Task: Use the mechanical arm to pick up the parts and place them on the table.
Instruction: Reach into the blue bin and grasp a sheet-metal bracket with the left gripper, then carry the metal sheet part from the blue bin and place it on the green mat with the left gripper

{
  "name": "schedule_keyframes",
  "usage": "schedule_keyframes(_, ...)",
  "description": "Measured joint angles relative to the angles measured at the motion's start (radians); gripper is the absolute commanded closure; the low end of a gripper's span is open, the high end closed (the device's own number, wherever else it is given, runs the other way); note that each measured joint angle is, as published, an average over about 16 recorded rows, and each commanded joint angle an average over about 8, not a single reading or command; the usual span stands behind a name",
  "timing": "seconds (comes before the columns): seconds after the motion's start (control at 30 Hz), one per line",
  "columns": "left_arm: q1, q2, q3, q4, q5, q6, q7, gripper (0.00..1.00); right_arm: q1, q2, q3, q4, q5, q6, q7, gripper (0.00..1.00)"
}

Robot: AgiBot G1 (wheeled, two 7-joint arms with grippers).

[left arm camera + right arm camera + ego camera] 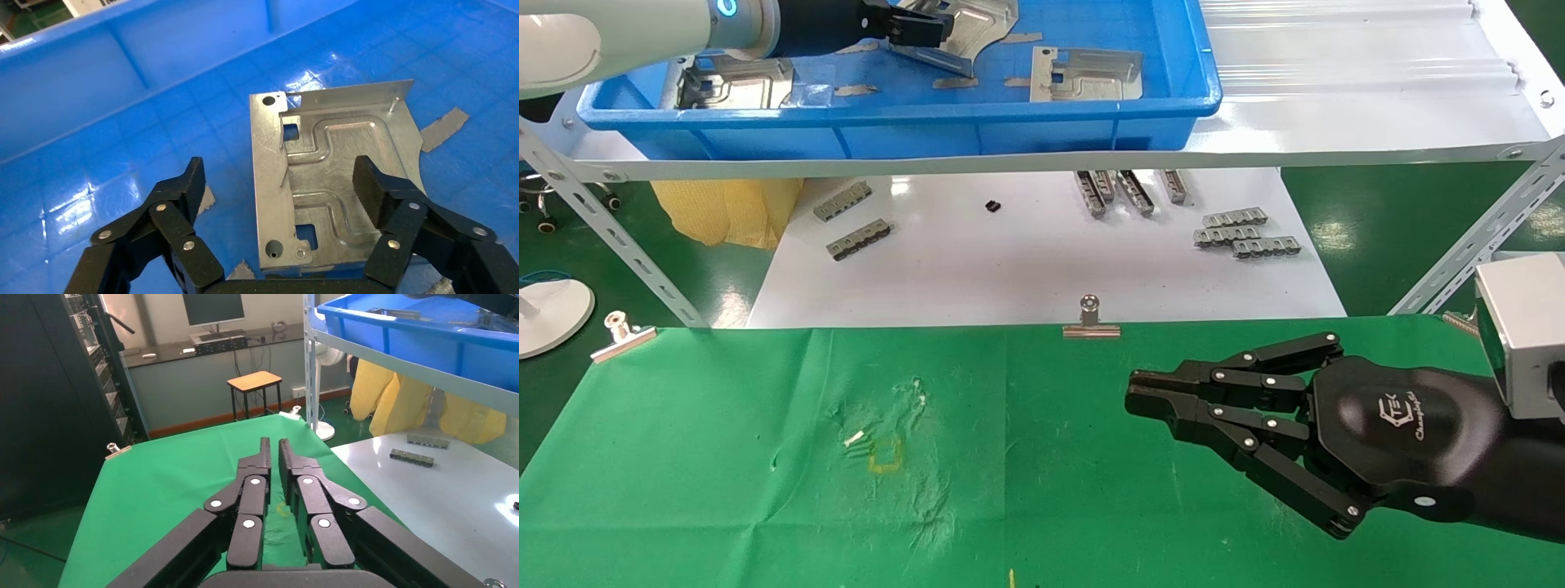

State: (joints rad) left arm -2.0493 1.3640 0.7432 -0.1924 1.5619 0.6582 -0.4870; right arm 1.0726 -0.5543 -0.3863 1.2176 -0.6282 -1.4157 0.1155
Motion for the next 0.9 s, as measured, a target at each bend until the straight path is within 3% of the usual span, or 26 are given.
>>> schedule_keyframes(0.9, 0.007, -0.005, 0.121, -0.025, -0.057, -0.074, -0.161, 1.00, 0.000, 0.000, 0.000, 0.000, 0.000, 0.000, 0.000, 0.00)
